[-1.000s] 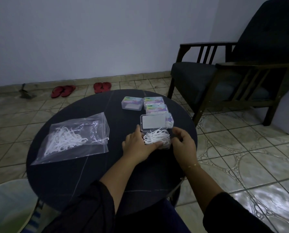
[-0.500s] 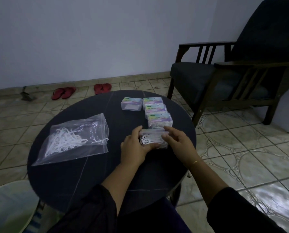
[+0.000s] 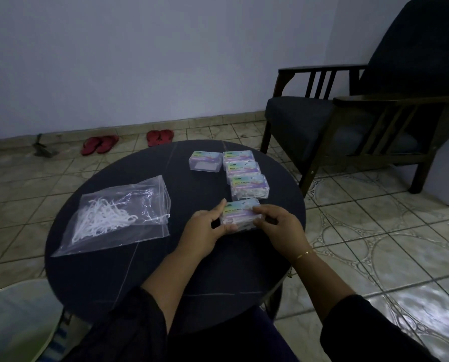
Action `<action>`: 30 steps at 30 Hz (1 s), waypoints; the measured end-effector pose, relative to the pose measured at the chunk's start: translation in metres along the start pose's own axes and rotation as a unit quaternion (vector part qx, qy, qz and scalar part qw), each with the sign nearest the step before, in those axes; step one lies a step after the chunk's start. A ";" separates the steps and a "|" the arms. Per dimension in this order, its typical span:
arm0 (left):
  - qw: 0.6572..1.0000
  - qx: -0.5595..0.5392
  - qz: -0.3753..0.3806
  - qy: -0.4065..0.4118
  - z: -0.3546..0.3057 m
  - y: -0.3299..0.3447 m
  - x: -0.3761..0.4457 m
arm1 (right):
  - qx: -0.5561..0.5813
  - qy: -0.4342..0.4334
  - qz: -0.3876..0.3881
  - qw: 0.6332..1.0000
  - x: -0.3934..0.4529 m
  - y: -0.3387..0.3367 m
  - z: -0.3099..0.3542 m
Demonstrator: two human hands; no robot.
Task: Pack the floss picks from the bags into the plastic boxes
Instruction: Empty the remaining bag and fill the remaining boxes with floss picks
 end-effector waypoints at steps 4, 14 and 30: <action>0.995 0.100 -0.004 -0.013 -0.003 0.006 -0.004 | -0.030 0.002 -0.002 1.000 0.001 0.004 -0.001; 0.981 0.174 -0.084 -0.015 -0.001 0.007 -0.008 | 0.023 0.029 -0.037 0.999 -0.001 0.009 -0.002; 0.970 0.123 -0.175 0.113 -0.009 0.003 -0.021 | -0.154 -0.051 -0.055 0.985 -0.010 0.016 0.009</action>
Point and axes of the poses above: each hand's wrist, its own x-axis towards the middle knuckle, its own y-axis out of the palm, z = x × y, the point moved 3 cm from there along x, towards the middle knuckle, and after that the axes turned 7 degrees about -x, right-handed, at the moved point
